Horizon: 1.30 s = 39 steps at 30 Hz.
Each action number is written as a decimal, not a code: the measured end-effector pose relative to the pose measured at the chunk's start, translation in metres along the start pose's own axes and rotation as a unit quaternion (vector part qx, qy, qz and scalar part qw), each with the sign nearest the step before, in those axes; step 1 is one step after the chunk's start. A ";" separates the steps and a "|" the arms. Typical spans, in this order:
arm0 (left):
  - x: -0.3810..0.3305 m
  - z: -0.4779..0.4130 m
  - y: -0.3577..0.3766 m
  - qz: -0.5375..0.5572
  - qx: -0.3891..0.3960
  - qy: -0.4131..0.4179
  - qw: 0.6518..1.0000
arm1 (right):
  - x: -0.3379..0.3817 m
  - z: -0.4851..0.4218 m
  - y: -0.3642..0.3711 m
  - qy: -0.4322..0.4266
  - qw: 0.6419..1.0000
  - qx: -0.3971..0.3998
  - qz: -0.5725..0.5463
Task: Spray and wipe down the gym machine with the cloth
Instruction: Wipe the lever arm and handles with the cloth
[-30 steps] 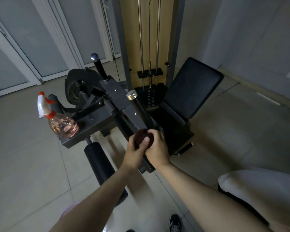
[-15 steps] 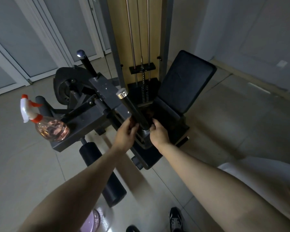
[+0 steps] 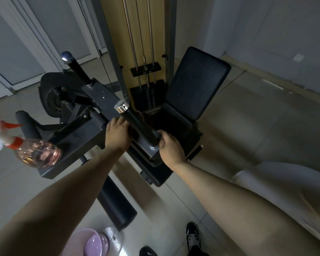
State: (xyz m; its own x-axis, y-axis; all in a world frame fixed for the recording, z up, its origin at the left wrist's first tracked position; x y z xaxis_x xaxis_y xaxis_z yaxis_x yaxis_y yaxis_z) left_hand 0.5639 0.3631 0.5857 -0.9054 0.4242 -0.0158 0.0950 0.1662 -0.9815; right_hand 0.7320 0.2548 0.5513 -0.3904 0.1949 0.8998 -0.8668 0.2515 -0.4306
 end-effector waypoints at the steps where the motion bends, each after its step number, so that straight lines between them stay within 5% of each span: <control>1: -0.001 0.000 -0.001 0.002 0.009 -0.006 1.000 | -0.001 -0.001 0.001 0.001 1.000 0.001 -0.001; 3: -0.011 0.005 0.002 0.055 0.030 0.007 0.998 | -0.002 -0.002 0.002 0.015 1.000 0.006 -0.006; 6: -0.035 0.024 0.013 0.120 0.048 0.152 0.980 | -0.006 -0.004 0.002 0.049 0.998 0.002 -0.034; 12: -0.034 0.021 0.005 0.038 0.057 0.179 0.982 | -0.007 -0.001 0.001 0.041 0.998 -0.010 -0.048; 19: -0.010 0.002 0.001 -0.014 0.062 0.002 0.998 | -0.012 -0.005 0.007 0.024 0.999 0.011 -0.042; 29: -0.066 0.097 -0.003 0.215 0.029 -0.138 0.966 | -0.006 0.002 0.003 0.083 0.980 0.020 -0.177; 39: -0.096 0.141 -0.004 0.146 0.050 -0.075 0.985 | -0.005 0.005 0.005 0.110 0.971 0.004 -0.214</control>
State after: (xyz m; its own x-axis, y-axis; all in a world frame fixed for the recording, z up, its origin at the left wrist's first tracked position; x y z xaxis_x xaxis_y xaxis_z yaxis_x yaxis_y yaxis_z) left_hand 0.5923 0.1965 0.5643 -0.8971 0.3033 -0.3212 0.3261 -0.0357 -0.9447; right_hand 0.7281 0.2504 0.5452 0.0801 0.2714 0.9591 -0.9377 0.3469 -0.0199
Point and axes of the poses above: each hand's wrist, its own z-axis away from the middle knuckle, its own y-axis out of the palm, x = y × z, the point moved 6 cm from there along -z, towards the middle knuckle, and after that the axes turned 12 degrees about -z, right-handed, at the moved point
